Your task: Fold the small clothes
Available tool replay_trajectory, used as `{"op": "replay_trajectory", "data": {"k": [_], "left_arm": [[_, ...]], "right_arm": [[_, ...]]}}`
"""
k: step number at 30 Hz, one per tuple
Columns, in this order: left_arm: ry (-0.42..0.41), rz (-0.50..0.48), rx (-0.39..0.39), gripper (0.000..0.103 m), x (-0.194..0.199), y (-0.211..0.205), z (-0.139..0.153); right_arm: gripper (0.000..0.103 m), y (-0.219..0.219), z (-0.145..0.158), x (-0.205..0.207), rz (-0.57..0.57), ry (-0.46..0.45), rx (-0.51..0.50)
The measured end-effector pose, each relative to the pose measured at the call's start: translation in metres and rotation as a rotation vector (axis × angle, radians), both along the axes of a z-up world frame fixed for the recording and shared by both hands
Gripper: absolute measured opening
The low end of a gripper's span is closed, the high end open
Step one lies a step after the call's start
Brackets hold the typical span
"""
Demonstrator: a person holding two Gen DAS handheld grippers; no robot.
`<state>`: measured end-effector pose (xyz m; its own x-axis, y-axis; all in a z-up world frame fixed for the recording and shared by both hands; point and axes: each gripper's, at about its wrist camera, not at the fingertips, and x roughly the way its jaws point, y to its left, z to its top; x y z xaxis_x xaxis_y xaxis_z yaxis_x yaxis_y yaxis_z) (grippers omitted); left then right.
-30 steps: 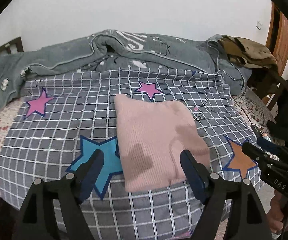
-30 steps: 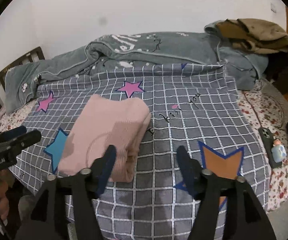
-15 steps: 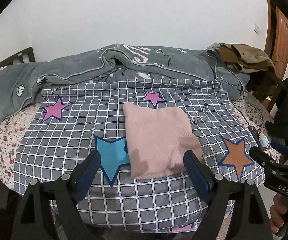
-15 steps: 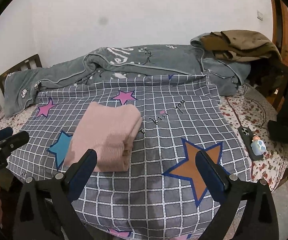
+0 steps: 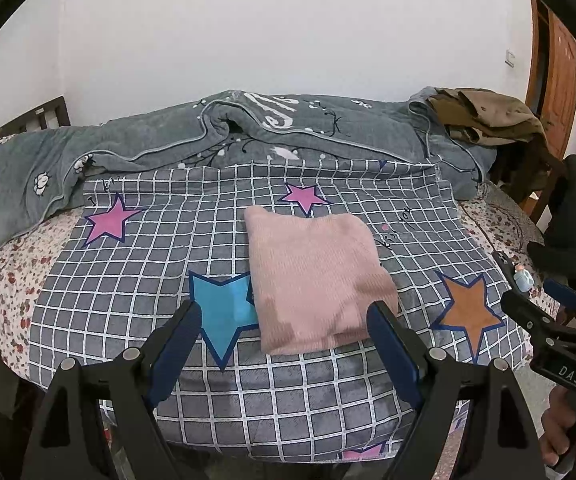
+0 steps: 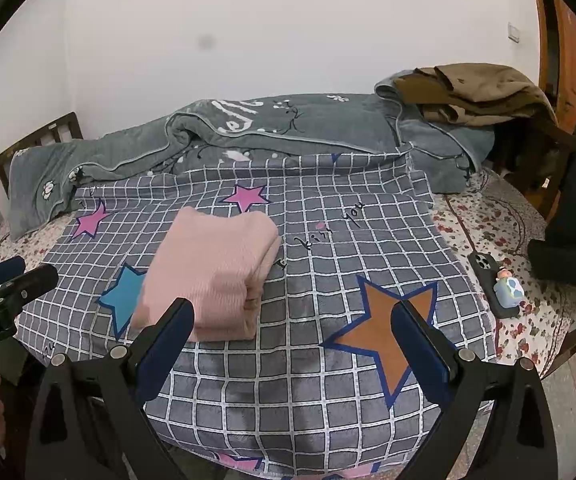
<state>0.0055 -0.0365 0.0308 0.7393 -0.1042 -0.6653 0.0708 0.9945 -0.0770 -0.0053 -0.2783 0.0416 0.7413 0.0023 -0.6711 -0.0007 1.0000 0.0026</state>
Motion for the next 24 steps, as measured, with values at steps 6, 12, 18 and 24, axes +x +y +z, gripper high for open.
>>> {"op": "replay_trajectory", "data": {"k": [6, 12, 18, 24], "left_arm": [[0.001, -0.002, -0.001, 0.084, -0.0010, -0.0003, 0.0015], [0.000, -0.001, -0.001, 0.084, -0.0009, 0.0009, 0.0025], [0.000, 0.000, -0.002, 0.084, 0.0000, 0.0032, 0.0050], [0.000, 0.000, -0.003, 0.084, -0.0002, 0.0034, 0.0051]], "right_arm": [[0.098, 0.0000, 0.0046, -0.0010, -0.006, -0.004, -0.005], [0.098, 0.0019, 0.0067, -0.0013, -0.003, -0.007, -0.009], [0.097, 0.0035, 0.0079, -0.0019, 0.000, -0.008, -0.010], [0.097, 0.0045, 0.0085, -0.0025, 0.000, -0.010, -0.012]]}}
